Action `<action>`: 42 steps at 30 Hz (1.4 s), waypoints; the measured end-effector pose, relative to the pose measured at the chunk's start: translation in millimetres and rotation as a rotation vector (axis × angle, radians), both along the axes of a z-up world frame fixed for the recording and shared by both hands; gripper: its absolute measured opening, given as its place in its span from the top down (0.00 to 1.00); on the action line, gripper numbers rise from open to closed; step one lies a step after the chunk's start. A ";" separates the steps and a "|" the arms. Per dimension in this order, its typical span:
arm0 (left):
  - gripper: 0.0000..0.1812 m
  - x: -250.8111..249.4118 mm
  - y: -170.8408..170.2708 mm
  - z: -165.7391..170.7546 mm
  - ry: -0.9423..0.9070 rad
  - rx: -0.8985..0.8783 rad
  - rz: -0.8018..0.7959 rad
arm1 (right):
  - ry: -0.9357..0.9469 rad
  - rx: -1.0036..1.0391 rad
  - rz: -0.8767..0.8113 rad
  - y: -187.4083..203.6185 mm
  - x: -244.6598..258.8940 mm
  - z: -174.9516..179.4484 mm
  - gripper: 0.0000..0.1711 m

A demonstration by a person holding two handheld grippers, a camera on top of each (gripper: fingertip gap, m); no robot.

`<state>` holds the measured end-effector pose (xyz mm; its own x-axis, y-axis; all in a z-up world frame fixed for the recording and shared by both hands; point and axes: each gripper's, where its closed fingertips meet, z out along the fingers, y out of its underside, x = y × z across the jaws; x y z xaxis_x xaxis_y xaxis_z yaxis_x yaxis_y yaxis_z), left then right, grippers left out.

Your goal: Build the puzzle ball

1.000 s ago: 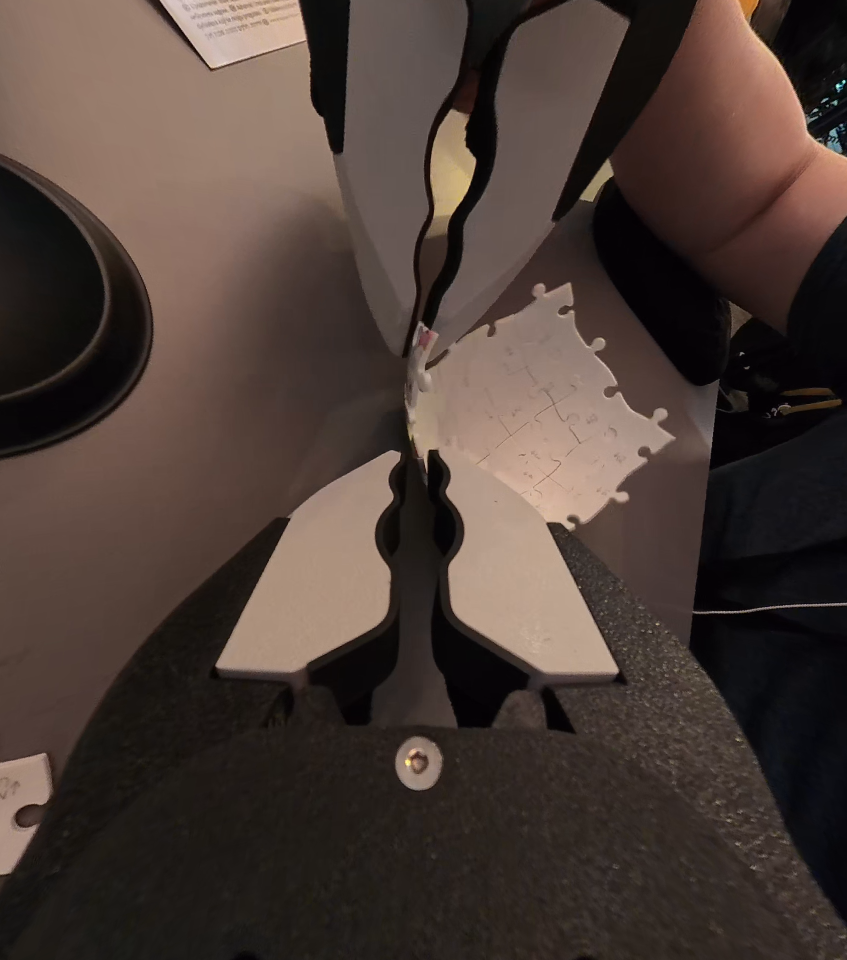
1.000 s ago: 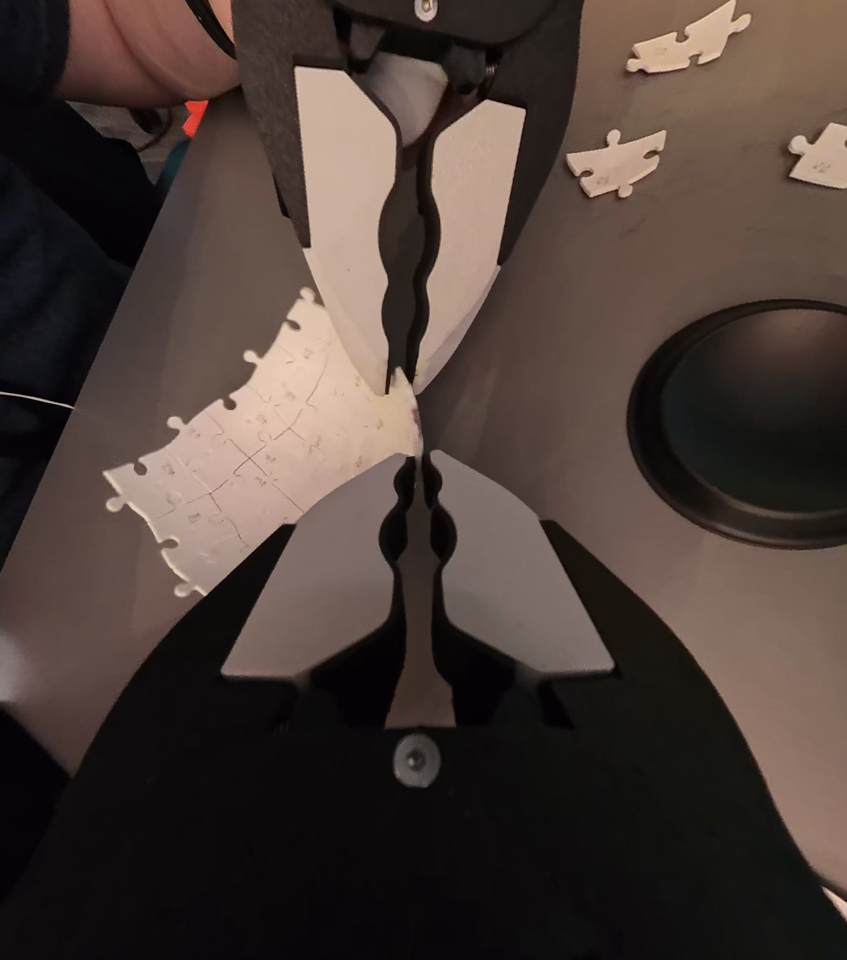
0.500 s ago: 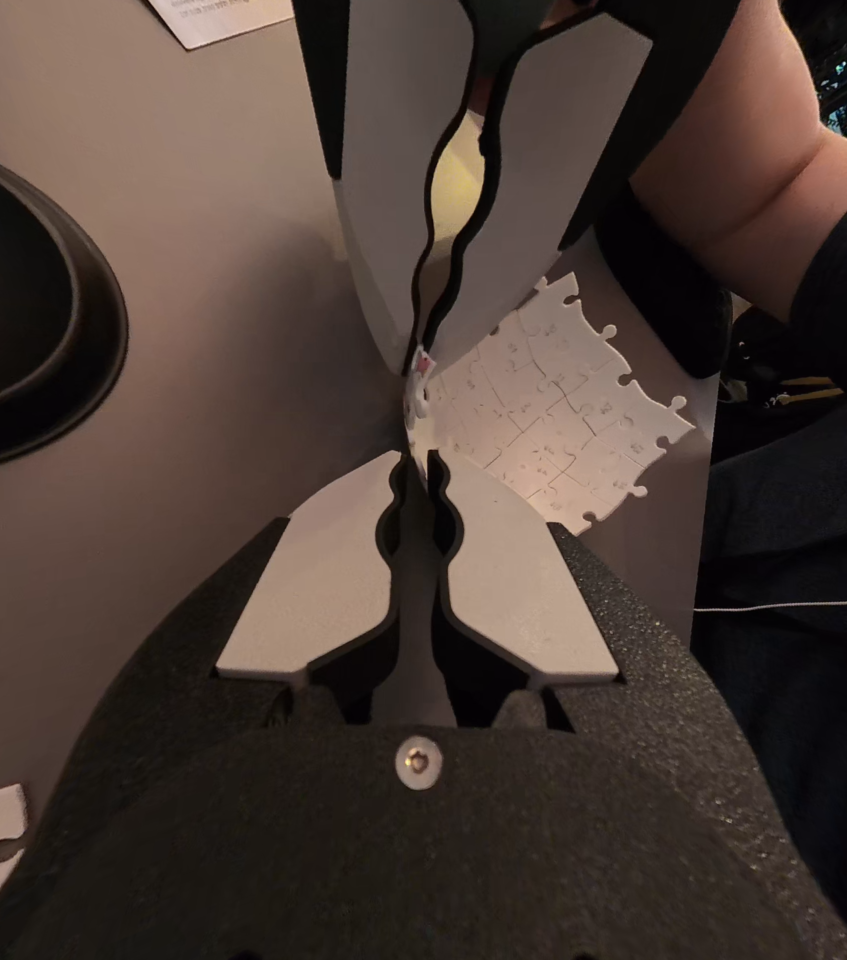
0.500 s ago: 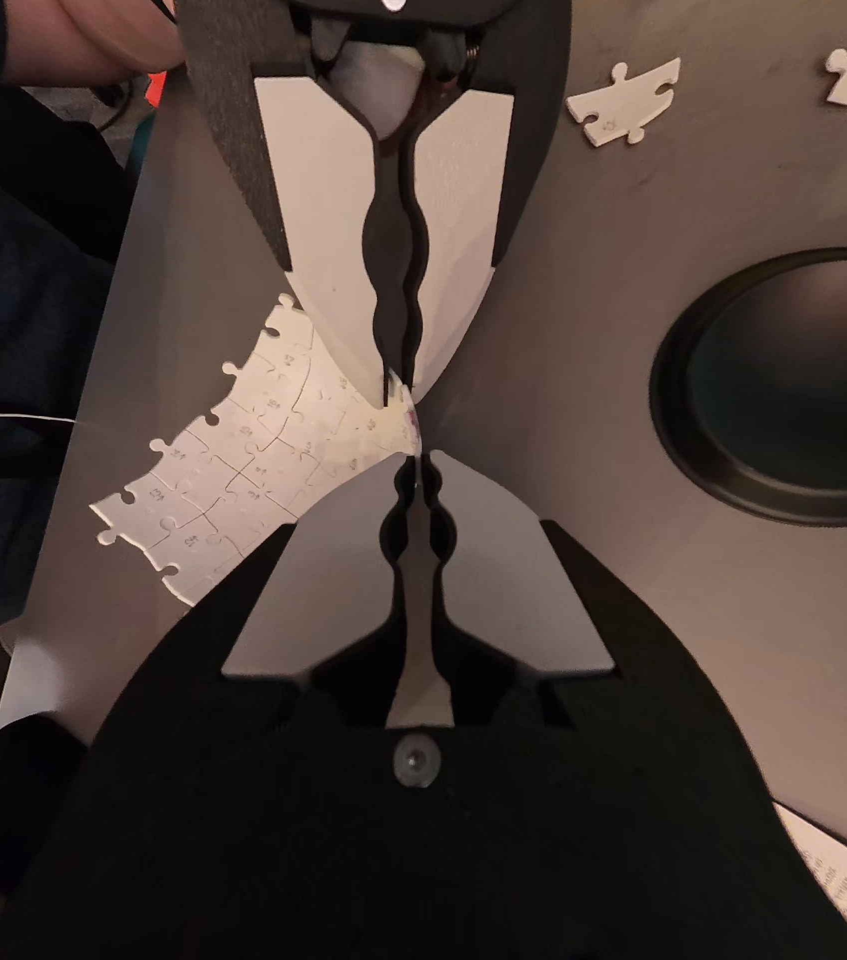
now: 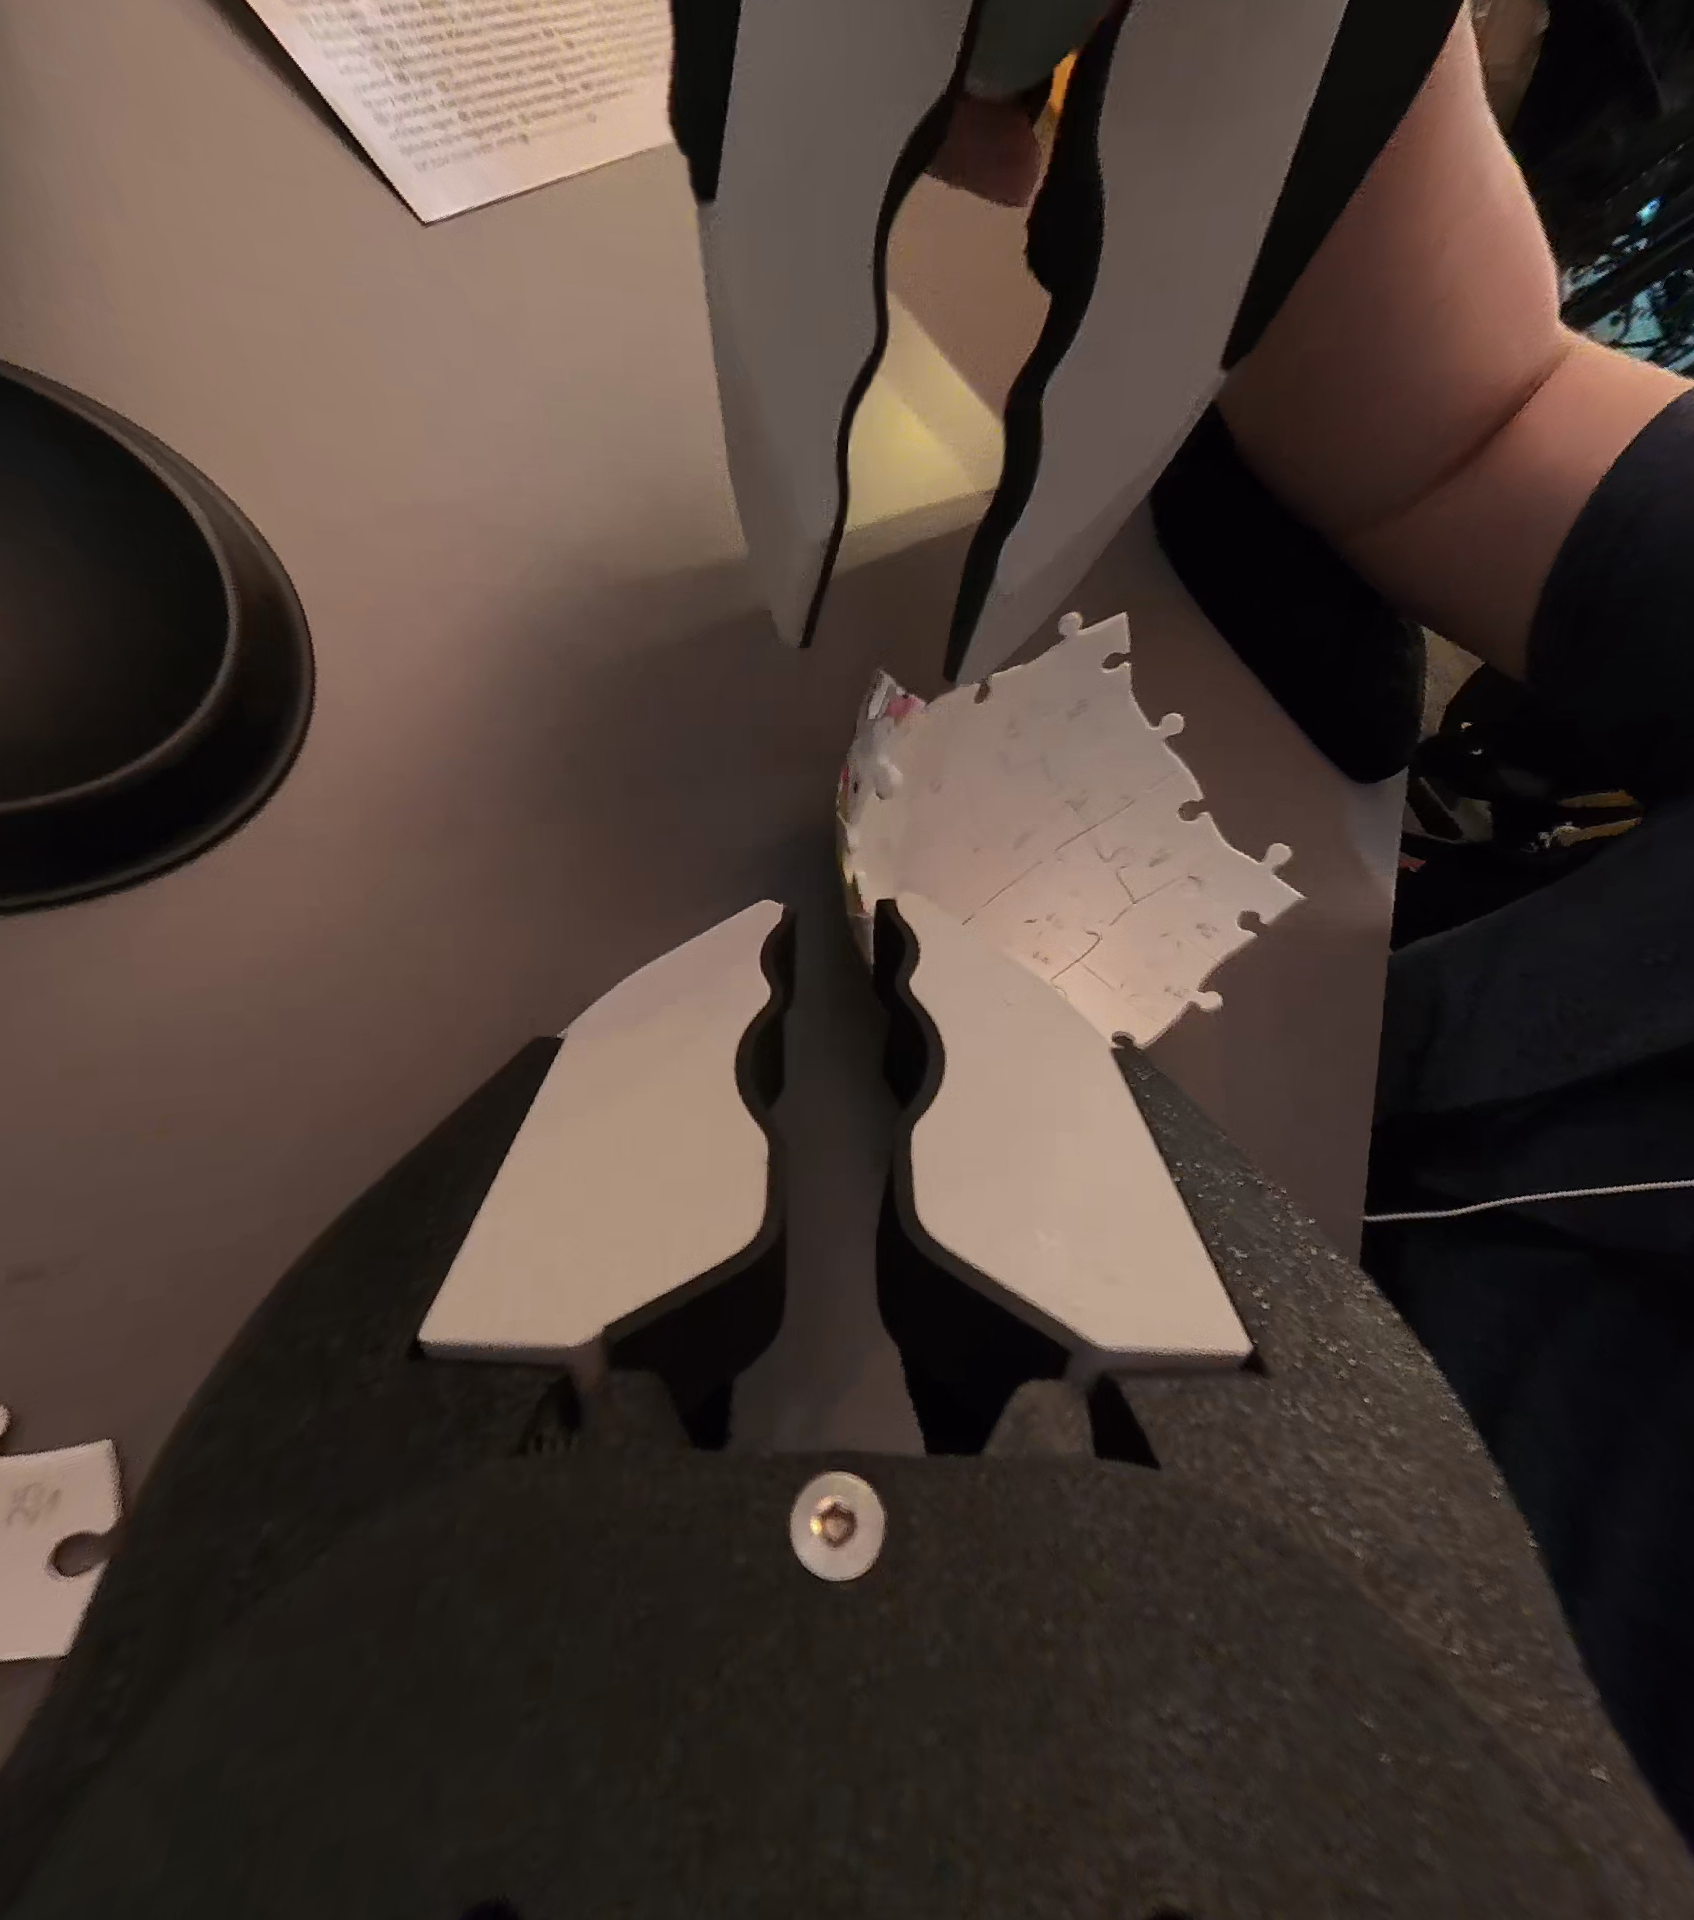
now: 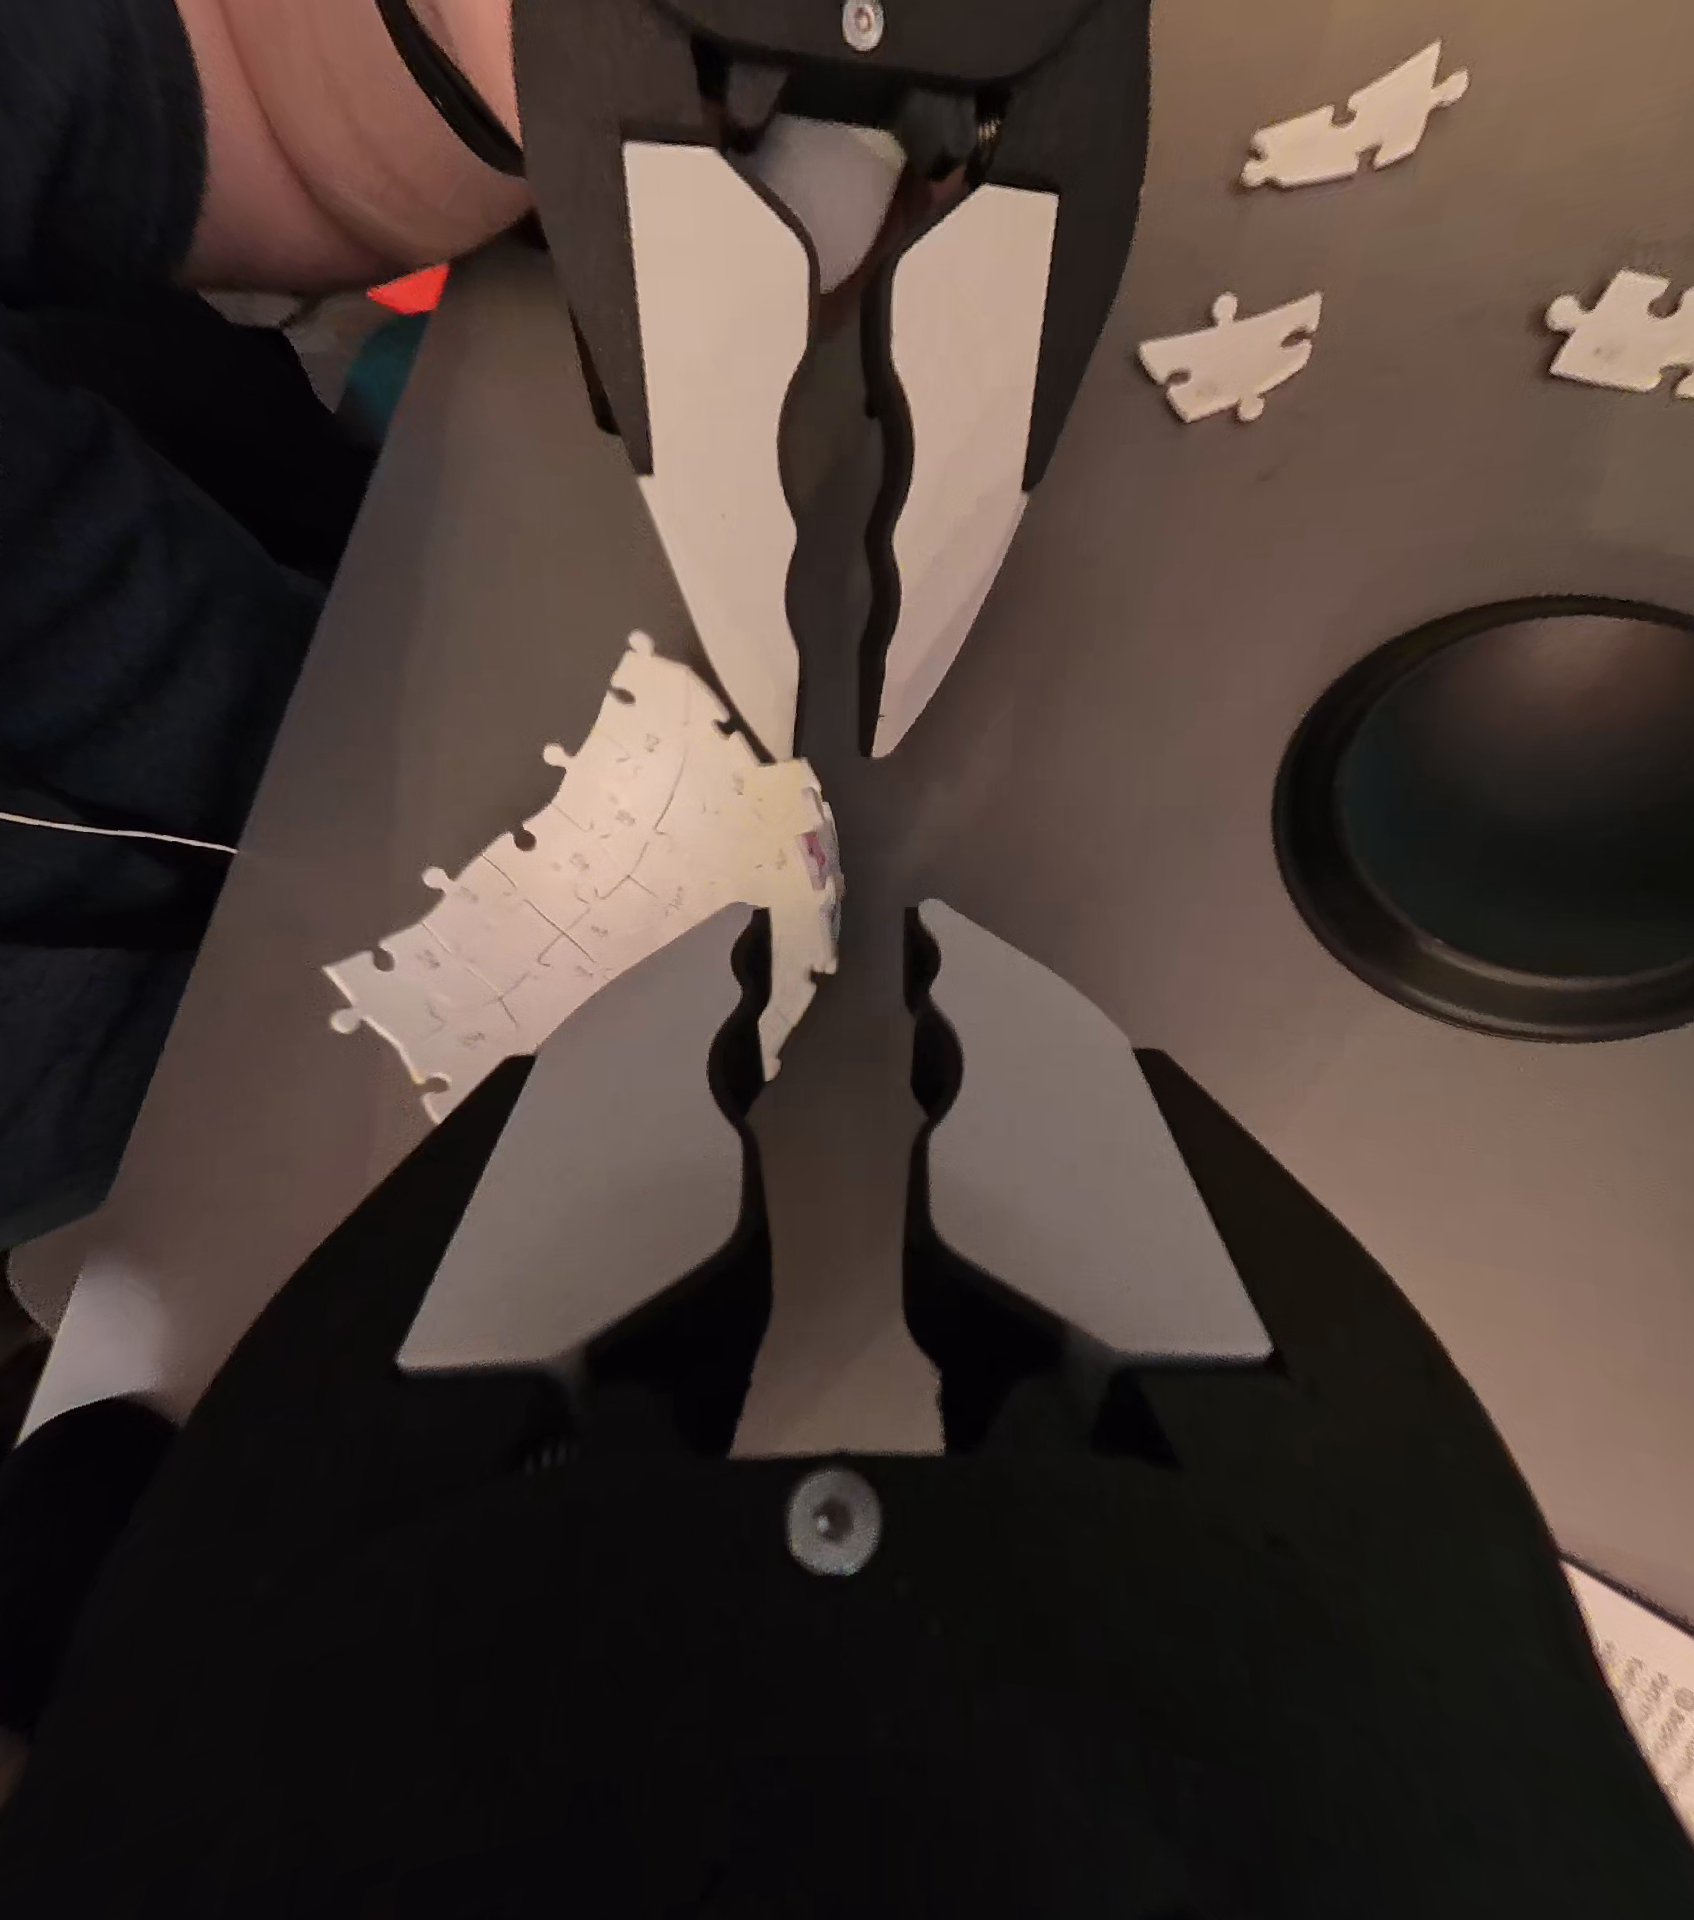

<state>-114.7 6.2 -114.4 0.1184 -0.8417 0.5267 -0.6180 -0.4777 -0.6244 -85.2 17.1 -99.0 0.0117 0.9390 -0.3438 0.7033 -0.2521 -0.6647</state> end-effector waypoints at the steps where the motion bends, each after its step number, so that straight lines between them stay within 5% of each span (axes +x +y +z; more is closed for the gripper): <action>1: 0.92 -0.2 -0.8 2.0 -0.010 -0.006 -0.001 | 0.013 0.000 -0.004 0.4 1.2 3.5 0.85; 15: 0.91 -11.5 -10.4 23.1 -0.100 0.001 0.055 | 0.114 0.102 -0.056 -0.5 8.1 44.9 0.85; 19: 0.91 -44.7 -14.4 65.8 -0.258 0.100 0.165 | 0.262 0.268 -0.142 3.1 11.8 92.9 0.86; 23: 0.91 -96.4 -25.3 107.6 -0.331 0.377 0.313 | 0.468 0.537 -0.230 -6.4 22.8 153.8 0.85; 26: 0.87 -128.8 -34.3 129.6 -0.272 0.616 0.417 | 0.512 0.707 -0.369 -4.2 34.5 182.5 0.71; 29: 0.75 -151.1 -35.5 146.8 -0.260 0.797 0.544 | 0.523 0.649 -0.488 -2.0 37.7 191.3 0.53; 34: 0.65 -163.1 -28.8 134.4 -0.235 0.748 0.609 | 0.653 0.552 -0.527 2.6 27.8 222.8 0.61; 38: 0.72 -174.1 -11.7 113.2 -0.106 0.786 0.631 | 0.705 0.620 -0.531 5.5 29.7 246.5 0.65; 42: 0.77 -186.9 3.3 94.4 0.049 0.760 0.641 | 0.573 0.609 -0.479 10.2 31.0 211.2 0.68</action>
